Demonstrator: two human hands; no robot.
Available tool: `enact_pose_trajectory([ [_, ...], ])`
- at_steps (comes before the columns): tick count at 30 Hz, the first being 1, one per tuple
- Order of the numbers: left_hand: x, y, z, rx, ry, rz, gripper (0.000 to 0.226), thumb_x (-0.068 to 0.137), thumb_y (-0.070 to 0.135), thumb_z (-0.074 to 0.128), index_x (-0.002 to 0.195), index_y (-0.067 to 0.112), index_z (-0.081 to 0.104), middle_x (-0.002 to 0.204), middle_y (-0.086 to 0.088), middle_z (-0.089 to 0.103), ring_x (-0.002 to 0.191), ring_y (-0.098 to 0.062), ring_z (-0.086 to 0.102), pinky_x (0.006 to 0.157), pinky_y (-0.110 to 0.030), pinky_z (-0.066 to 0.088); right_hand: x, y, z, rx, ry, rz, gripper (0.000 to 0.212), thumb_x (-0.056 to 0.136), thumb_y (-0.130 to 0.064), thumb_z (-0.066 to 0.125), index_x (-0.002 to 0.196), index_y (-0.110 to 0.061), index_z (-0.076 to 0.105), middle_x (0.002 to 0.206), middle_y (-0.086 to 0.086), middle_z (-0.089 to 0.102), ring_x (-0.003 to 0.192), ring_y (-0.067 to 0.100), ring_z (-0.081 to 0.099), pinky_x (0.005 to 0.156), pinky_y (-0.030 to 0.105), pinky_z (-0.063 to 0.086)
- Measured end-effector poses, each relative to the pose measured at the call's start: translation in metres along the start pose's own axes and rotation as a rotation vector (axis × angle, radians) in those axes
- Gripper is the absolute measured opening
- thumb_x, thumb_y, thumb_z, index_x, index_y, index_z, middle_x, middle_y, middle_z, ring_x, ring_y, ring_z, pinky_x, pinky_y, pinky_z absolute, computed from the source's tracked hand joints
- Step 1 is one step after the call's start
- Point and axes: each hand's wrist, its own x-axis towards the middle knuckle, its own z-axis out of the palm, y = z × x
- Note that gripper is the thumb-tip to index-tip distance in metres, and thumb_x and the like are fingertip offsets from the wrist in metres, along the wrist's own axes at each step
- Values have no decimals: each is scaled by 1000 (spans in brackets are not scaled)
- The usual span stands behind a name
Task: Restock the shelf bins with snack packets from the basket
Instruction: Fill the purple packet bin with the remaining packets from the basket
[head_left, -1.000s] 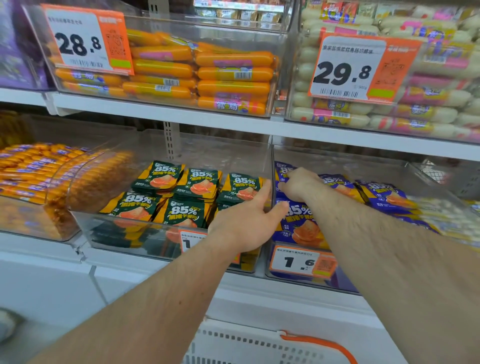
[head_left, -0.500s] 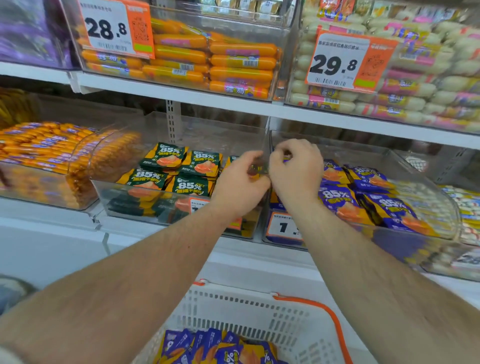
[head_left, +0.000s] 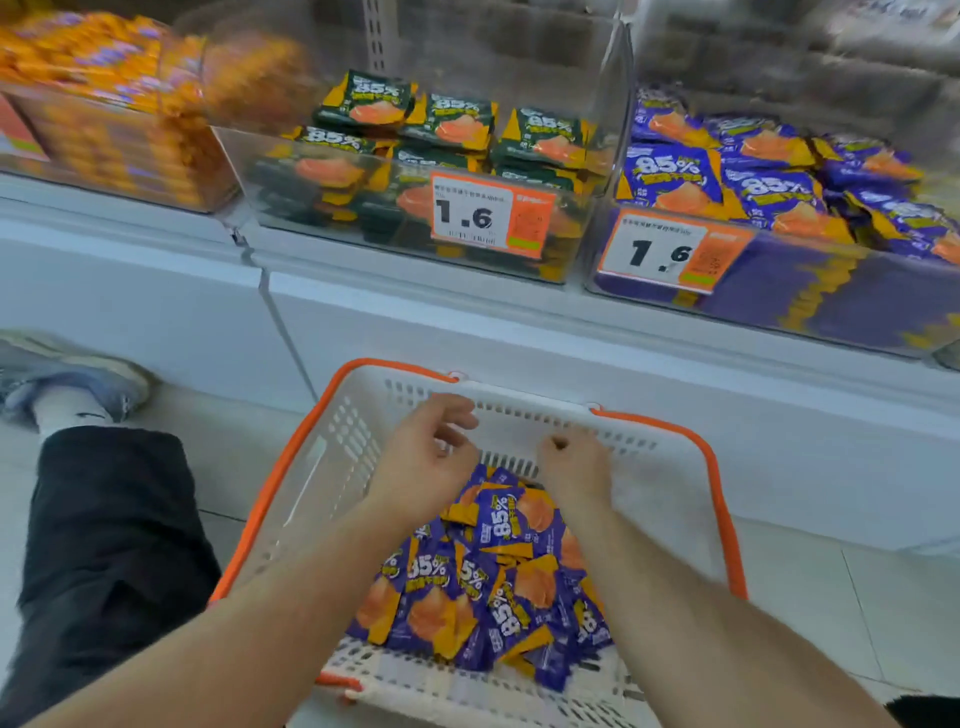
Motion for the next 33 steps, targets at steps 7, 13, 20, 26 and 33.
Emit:
enact_pose_trajectory([
  [7, -8, -37, 6, 73, -36, -228, 35, 86, 4, 60, 103, 34, 55, 98, 12, 64, 85, -11, 58, 66, -21, 48, -24, 102, 36, -247, -382, 296, 26, 89, -14, 50, 65, -23, 49, 64, -4, 50, 56, 13, 45, 56, 27, 39],
  [13, -7, -52, 6, 92, -28, -347, 29, 88, 7, 60, 109, 26, 55, 99, 9, 64, 91, -19, 60, 72, -31, 49, -24, 129, 50, -201, -341, 394, 28, 77, -27, 56, 102, -30, 65, 101, -3, 68, 94, 26, 63, 72, 29, 44],
  [20, -8, -57, 18, 108, -74, -410, 30, 91, 8, 58, 115, 26, 54, 99, 9, 64, 94, -18, 61, 84, -44, 53, -19, 158, 80, -83, -312, 472, 88, 54, -30, 65, 139, -33, 42, 132, 2, 59, 117, 30, 58, 89, 39, 55],
  [26, -14, -53, 23, 99, -116, -431, 27, 92, 13, 60, 116, 25, 53, 100, 9, 66, 94, -19, 63, 87, -42, 52, -42, 117, 64, -82, -440, 572, 29, 75, -8, 72, 89, -12, 46, 84, 2, 55, 73, 19, 55, 62, 25, 48],
  [33, -17, -48, 30, -80, -124, -728, 27, 98, 17, 53, 125, 15, 52, 109, -2, 62, 88, -18, 61, 72, -32, 50, -22, 67, 37, -105, -550, 452, 19, 87, -10, 62, 77, -17, 49, 88, 7, 56, 69, 18, 53, 71, 29, 55],
])
